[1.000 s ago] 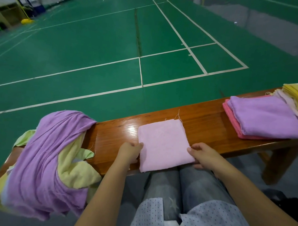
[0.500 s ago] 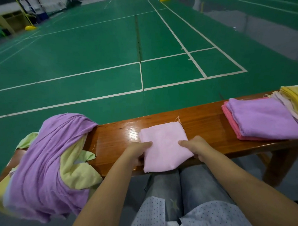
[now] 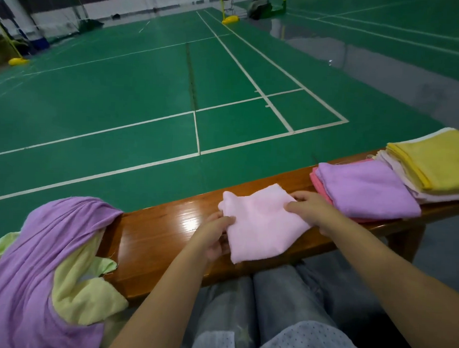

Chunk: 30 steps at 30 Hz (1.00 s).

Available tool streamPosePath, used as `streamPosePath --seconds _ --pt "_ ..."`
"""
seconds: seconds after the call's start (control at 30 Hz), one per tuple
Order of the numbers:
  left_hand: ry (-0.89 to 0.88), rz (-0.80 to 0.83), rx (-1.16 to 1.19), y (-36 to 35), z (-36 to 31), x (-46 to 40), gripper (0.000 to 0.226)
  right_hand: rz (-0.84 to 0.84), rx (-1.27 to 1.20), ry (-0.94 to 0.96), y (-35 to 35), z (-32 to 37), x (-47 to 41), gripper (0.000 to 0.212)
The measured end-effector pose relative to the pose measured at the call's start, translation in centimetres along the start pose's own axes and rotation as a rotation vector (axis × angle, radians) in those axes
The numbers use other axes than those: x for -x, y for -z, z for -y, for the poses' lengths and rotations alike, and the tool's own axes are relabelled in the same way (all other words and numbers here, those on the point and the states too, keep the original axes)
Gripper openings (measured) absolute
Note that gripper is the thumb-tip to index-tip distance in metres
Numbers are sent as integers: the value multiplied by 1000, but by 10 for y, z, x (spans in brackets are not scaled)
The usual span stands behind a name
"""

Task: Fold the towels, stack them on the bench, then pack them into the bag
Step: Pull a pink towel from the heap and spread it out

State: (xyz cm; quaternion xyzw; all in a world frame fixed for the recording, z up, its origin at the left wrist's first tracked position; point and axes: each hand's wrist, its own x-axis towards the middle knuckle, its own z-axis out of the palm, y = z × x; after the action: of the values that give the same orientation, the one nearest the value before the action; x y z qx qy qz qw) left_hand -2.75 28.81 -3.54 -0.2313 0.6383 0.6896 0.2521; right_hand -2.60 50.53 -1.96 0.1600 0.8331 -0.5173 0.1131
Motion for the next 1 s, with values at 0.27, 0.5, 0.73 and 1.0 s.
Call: streamPosePath --seconds 0.27,0.5,0.73,1.0 --pt "-120 230 62 -108 -51 -13 24 -308 -78 110 116 -3 -9 30" --pt "-100 354 57 -205 -67 -34 26 -473 -136 128 192 -28 -20 15" --pt "-65 293 -110 -243 -41 -69 36 -428 359 -79 208 -89 -51 37" --pt "-74 264 -355 -229 -23 -71 64 -470 567 29 184 -94 -54 44"
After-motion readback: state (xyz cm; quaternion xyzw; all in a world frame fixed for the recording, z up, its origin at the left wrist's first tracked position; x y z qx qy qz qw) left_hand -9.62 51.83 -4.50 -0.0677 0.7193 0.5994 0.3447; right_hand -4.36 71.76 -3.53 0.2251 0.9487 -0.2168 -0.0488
